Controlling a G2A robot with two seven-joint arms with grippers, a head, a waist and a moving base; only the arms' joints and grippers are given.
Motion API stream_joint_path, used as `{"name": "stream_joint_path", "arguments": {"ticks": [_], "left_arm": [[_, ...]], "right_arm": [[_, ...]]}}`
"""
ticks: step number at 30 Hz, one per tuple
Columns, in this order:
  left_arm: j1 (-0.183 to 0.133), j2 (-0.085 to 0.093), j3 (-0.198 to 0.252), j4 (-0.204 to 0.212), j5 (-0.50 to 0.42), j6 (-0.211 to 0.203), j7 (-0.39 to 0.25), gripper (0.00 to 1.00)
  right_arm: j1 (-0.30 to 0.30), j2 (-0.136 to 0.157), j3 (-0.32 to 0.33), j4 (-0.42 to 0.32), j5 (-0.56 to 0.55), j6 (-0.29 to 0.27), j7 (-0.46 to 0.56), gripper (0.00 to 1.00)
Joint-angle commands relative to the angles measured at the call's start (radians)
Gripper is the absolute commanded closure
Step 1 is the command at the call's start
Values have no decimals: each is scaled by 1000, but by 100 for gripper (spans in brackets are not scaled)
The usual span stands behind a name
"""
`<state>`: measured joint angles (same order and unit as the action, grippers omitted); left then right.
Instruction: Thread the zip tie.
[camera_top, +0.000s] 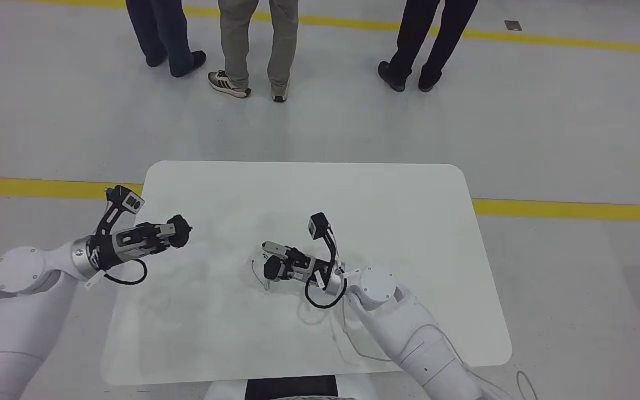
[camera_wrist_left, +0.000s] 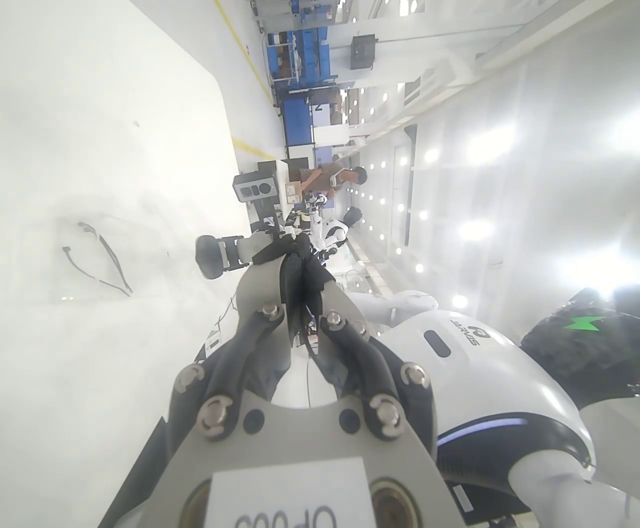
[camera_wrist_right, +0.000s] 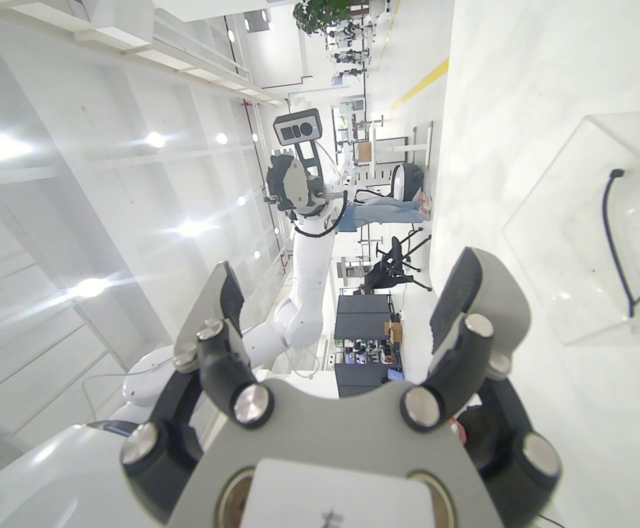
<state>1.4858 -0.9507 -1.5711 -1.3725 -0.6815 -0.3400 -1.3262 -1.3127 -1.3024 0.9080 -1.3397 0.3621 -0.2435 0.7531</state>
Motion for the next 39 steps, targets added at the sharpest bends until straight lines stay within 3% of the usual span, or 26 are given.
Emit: {"name": "stream_joint_path", "arguments": {"ticks": [1,3,6,11,14,17,20,31,36,39], "left_arm": [[0,0,0,0,0,0,0,100],[0,0,0,0,0,0,0,100],[0,0,0,0,0,0,0,100],[0,0,0,0,0,0,0,100],[0,0,0,0,0,0,0,100],[0,0,0,0,0,0,0,100],[0,0,0,0,0,0,0,100],[0,0,0,0,0,0,0,100],[0,0,0,0,0,0,0,100],[0,0,0,0,0,0,0,100]], "right_arm": [[0,0,0,-2,-4,1,-4,0],[11,3,-4,-39,-71,30,-21,0],[32,12,-9,-115,-204,121,-27,0],[85,24,-35,-230,-454,327,-3,0],[125,25,-71,-272,-571,421,48,0],[164,20,-122,-286,-668,480,78,0],[193,11,-175,-276,-724,481,99,0],[199,9,-192,-281,-758,480,97,0],[290,-11,-272,-279,-892,555,167,0],[361,-38,-334,-234,-961,584,209,0]]}}
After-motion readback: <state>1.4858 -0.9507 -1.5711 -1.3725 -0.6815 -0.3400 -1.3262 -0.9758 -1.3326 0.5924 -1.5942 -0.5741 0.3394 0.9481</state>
